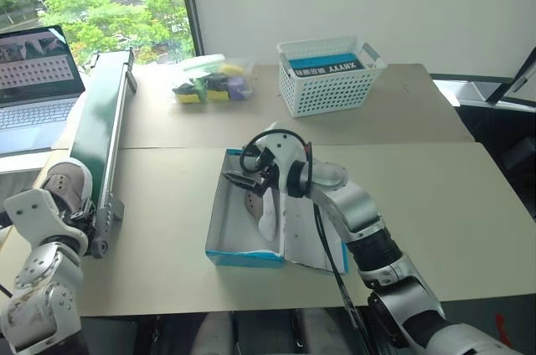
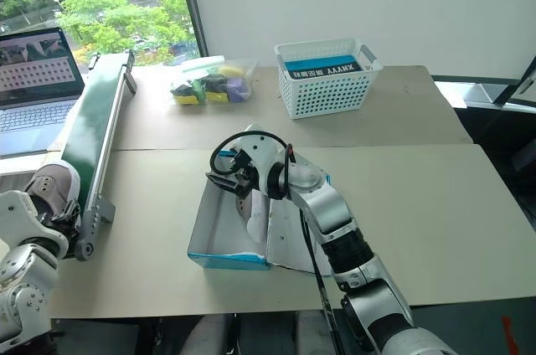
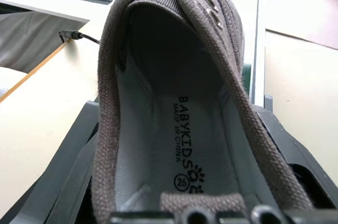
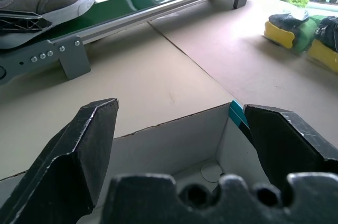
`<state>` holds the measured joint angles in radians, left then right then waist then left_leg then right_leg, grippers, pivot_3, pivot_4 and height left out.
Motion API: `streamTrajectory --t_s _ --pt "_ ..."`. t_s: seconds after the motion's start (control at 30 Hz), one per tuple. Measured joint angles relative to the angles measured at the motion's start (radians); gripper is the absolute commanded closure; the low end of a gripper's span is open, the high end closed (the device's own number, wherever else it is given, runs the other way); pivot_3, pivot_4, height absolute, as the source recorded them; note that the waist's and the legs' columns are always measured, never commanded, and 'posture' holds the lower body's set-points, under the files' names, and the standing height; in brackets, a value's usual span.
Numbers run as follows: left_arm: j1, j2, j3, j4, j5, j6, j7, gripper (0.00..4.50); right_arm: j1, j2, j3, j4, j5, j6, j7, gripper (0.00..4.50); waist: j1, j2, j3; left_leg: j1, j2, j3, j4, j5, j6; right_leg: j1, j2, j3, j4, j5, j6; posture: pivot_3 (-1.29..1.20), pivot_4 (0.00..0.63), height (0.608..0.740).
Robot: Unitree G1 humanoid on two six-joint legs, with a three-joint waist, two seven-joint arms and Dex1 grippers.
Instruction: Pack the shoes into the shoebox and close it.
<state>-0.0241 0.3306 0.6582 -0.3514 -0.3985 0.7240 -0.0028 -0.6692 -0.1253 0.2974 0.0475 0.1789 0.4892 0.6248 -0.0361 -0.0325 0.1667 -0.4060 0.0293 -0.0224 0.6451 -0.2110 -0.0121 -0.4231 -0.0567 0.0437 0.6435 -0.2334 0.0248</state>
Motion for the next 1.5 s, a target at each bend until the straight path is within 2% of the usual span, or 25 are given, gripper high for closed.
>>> streamTrajectory --t_s 0.2,0.27,0.37,0.43,0.53,0.77,1.1,1.5 --pt "-0.053 -0.029 -0.15 -0.14 0.002 -0.115 -0.037 2.02 -0.052 0.064 -0.1 0.045 0.044 0.088 -0.069 0.0 -0.001 -0.001 0.0 -0.001 0.0 0.0 0.0 0.0 -0.001 0.0 -0.001 0.0 -0.001 0.0 0.0 0.0 0.15 0.739" --pt "-0.073 -0.057 -0.231 -0.177 -0.008 -0.121 -0.054 2.02 -0.106 0.114 -0.204 0.094 0.122 0.202 -0.121 0.0 -0.001 -0.001 0.0 -0.001 0.0 0.0 0.0 0.0 -0.001 0.0 -0.001 0.0 0.0 0.0 0.0 0.0 0.15 0.739" --pt "-0.094 -0.159 -0.365 -0.22 -0.101 -0.101 -0.09 2.02 -0.206 0.186 -0.449 0.198 0.33 0.478 -0.204 0.0 0.003 -0.001 0.0 -0.002 0.0 -0.001 0.0 0.0 -0.001 0.0 -0.001 -0.001 -0.001 0.0 0.0 0.0 0.15 0.739" --pt "-0.103 -0.2 -0.438 -0.235 -0.154 -0.082 -0.108 2.02 -0.244 0.204 -0.542 0.227 0.437 0.599 -0.237 0.0 0.002 -0.001 0.0 -0.004 0.0 -0.001 0.0 -0.001 0.0 -0.001 -0.001 -0.001 -0.001 0.0 0.0 0.0 0.15 0.739" --pt "-0.12 -0.211 -0.467 -0.251 -0.183 -0.066 -0.105 2.02 -0.259 0.203 -0.647 0.239 0.529 0.724 -0.282 0.0 -0.008 0.0 0.0 -0.004 0.0 0.0 0.0 -0.001 0.0 -0.002 0.0 0.0 -0.001 0.0 0.0 0.0 0.15 0.739" --pt "-0.141 -0.209 -0.486 -0.248 -0.194 -0.056 -0.102 2.02 -0.259 0.214 -0.722 0.198 0.601 0.816 -0.372 0.0 -0.008 0.0 0.0 -0.003 0.0 0.0 0.001 0.0 0.0 -0.001 0.001 0.0 -0.001 0.0 0.0 0.0 0.15 0.739" --pt "-0.175 -0.177 -0.533 -0.187 -0.233 -0.024 -0.156 2.02 -0.253 0.217 -0.796 0.094 0.791 0.871 -0.496 0.0 -0.01 0.0 0.0 -0.003 0.0 0.0 0.001 0.0 0.0 -0.001 0.002 0.0 -0.002 0.0 0.001 0.0 0.15 0.739" --pt "-0.209 -0.174 -0.563 -0.149 -0.229 -0.025 -0.162 2.02 -0.181 0.214 -0.726 0.042 0.836 0.877 -0.55 0.0 -0.007 0.0 0.0 -0.004 0.0 0.0 0.001 0.0 0.0 -0.001 0.002 0.0 -0.002 0.0 0.001 0.0 0.15 0.739"
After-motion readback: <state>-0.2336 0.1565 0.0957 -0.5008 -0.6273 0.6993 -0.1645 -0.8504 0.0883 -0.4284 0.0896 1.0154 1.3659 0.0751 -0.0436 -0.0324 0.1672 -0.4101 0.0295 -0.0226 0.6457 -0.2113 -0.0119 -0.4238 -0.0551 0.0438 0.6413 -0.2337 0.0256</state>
